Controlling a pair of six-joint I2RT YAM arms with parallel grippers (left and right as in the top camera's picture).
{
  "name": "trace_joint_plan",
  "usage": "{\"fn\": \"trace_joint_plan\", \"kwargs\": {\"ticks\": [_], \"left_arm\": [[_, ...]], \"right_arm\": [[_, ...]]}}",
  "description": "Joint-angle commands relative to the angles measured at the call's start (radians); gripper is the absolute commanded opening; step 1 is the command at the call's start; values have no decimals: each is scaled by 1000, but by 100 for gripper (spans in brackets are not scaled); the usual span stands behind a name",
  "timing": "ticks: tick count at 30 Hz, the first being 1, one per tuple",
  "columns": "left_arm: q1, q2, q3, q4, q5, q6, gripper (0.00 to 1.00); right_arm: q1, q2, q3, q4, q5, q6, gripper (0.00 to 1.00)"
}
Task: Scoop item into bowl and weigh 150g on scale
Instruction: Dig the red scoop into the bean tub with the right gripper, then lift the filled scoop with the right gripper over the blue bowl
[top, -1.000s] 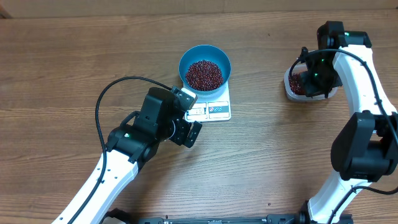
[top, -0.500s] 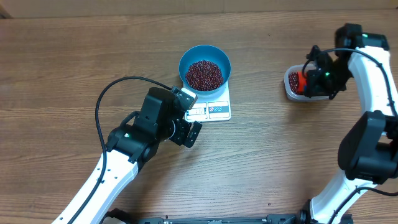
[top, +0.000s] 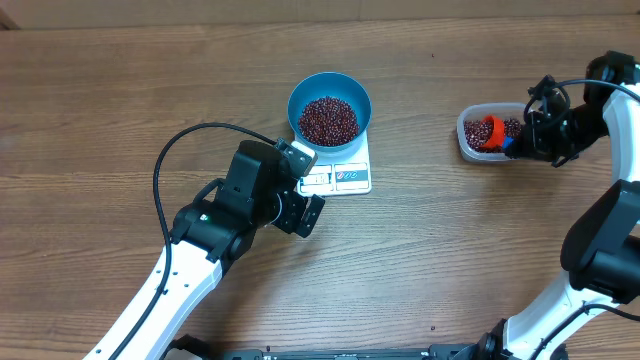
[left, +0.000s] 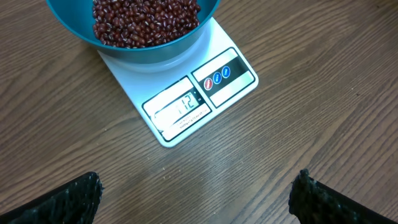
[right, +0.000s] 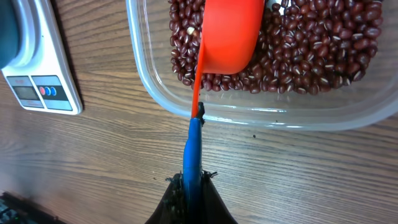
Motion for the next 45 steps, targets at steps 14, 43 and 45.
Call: {"fn": "trace_joint_plan", "kwargs": {"ticks": [14,43,45], "left_arm": [[5,3,21,0,-6,9,99],[5,3,21,0,-6,9,99],[5,3,21,0,-6,9,100]], "right_arm": [[-146,10,-6,-58,-193,-92,4],[-239,10,-6,-251,-715,-319,4],[-219,10,-6,-254,-719,-320,4]]}}
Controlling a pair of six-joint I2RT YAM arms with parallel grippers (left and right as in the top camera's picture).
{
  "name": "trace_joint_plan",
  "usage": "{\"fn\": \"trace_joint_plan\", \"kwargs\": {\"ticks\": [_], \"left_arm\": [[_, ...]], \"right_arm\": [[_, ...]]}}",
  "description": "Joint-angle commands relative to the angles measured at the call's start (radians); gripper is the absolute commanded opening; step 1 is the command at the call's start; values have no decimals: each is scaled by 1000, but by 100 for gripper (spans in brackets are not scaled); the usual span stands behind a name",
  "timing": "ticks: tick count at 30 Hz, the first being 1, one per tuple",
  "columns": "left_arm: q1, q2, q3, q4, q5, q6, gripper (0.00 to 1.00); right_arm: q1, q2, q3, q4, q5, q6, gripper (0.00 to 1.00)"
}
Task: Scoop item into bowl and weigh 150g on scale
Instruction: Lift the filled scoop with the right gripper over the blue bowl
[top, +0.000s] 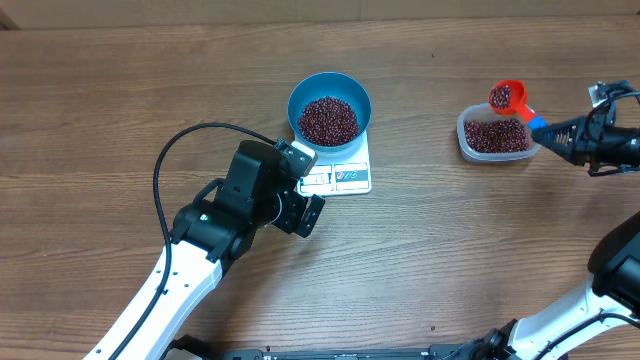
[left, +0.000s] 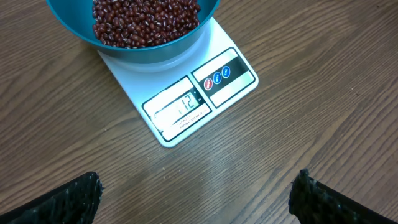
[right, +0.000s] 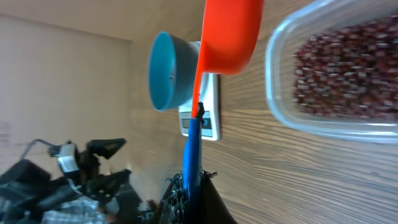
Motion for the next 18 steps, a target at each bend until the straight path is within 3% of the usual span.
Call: {"fn": "trace_joint_plan", "kwargs": {"ticks": [1,14,18], "left_arm": [[5,3,21,1,-6,9,99],[5,3,21,1,-6,9,99],[5,3,21,1,-6,9,100]], "right_arm": [[45,9,-5,-2,-83,-19,4],[321,9,-5,34,-113,-16,4],[412,9,-5,91,-110,48,4]]}}
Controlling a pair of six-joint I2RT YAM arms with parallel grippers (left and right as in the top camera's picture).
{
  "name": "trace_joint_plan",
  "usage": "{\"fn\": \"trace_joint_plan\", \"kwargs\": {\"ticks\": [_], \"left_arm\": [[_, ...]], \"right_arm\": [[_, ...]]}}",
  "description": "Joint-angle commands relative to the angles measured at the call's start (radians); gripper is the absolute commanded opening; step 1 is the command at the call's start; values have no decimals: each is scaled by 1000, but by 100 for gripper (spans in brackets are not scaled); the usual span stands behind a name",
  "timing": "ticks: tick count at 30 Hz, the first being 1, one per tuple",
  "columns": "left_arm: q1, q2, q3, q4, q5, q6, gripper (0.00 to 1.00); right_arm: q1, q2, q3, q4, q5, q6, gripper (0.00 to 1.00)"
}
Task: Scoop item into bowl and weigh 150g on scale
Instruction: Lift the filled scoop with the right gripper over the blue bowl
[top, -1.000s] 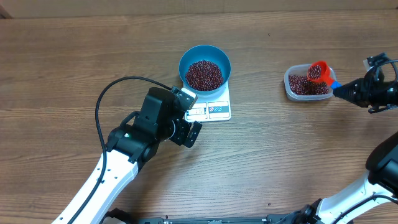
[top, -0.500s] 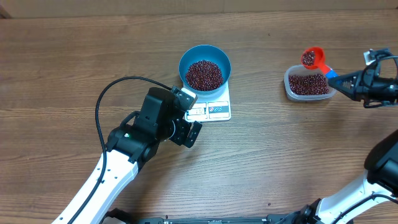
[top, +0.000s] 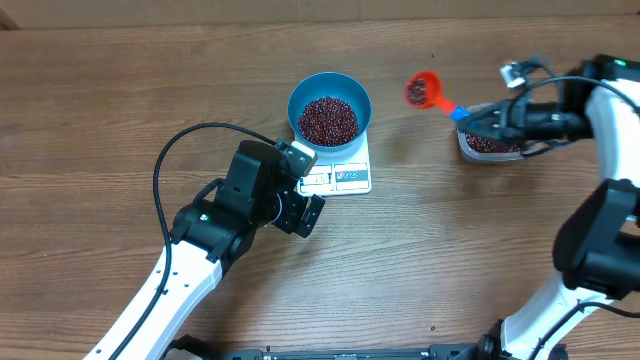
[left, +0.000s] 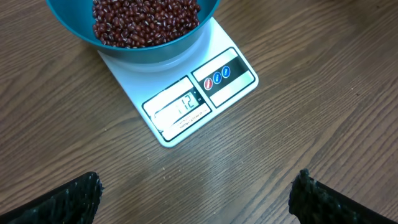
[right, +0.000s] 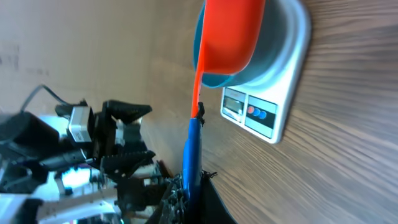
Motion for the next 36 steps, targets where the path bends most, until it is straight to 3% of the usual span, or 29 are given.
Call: {"fn": "trace_joint_plan", "kwargs": {"ticks": [1,6,12,26,36], "left_arm": [[5,3,21,0,-6,9,100],[5,3,21,0,-6,9,100],[5,3,21,0,-6,9,100],[5,3,21,0,-6,9,99],[5,3,21,0,-6,9,99]], "right_arm": [[71,9,-5,53,-27,69,4],[180,9,-2,214,92,288,4],[288,9,24,304,245,426,4],[498,7,224,322,694,555,4],[700,7,286,326,1135,629,4]]}}
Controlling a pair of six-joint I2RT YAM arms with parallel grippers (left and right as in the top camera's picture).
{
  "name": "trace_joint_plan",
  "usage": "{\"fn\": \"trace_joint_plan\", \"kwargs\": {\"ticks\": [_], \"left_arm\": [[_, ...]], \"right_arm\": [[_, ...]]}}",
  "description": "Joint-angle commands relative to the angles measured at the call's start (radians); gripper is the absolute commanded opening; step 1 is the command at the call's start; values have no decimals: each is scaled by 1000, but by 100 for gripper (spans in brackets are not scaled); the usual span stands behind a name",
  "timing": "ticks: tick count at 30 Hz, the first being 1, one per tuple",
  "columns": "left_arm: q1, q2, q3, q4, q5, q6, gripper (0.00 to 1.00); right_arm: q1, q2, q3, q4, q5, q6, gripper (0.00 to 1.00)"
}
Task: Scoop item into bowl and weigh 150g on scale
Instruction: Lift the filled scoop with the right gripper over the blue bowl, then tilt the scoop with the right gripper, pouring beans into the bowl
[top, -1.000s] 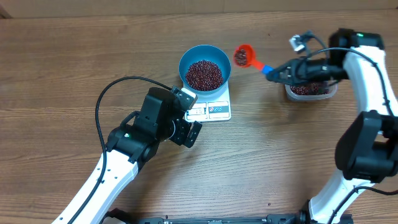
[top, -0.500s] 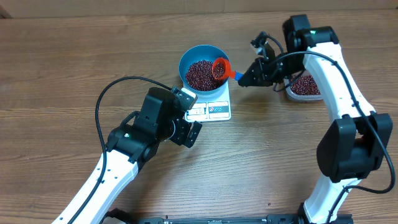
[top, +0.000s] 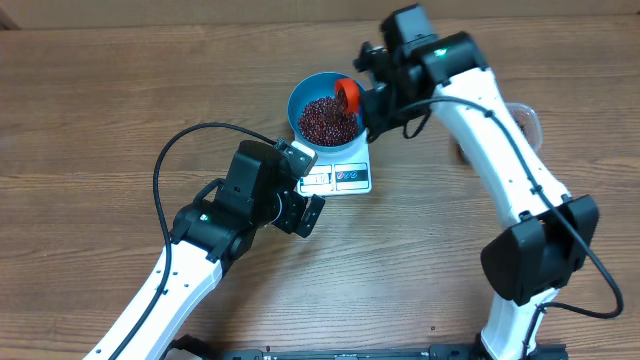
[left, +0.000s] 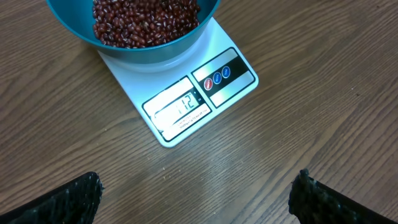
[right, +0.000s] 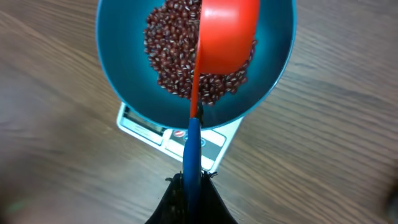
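A blue bowl (top: 318, 83) of red beans (top: 328, 120) stands on the white scale (top: 345, 177). My right gripper (top: 377, 108) is shut on the blue handle (right: 193, 146) of an orange scoop (top: 347, 95), which hangs over the bowl's right side. From the wrist, the scoop (right: 227, 34) covers part of the beans (right: 171, 56); its contents are hidden. My right gripper (right: 191, 186) clamps the handle's end. The scale's display (left: 180, 104) shows digits ending in 12. My left gripper (left: 196, 199) stands open over bare wood just in front of the scale (left: 224, 78).
A clear plastic container (top: 528, 120) lies at the right, mostly hidden behind my right arm. My left arm's black cable (top: 165, 160) loops over the table to the left of the scale.
The right arm has brought the scoop from mid-air between the container and the scale to above the bowl. The left arm and the scale's reading are unchanged.
The scoop was down in the container's beans. Then it was held above the container with beans in it, then in the air left of the container. Now it is over the bowl on the scale. The left gripper stayed open throughout.
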Motion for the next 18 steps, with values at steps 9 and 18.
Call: {"fn": "trace_joint_plan", "kwargs": {"ticks": [9,18], "left_arm": [[5,3,21,1,-6,9,100],[5,3,21,1,-6,9,99]], "right_arm": [[177,6,35,11,490,57,4],[230,6,35,23,603,56,4]]}}
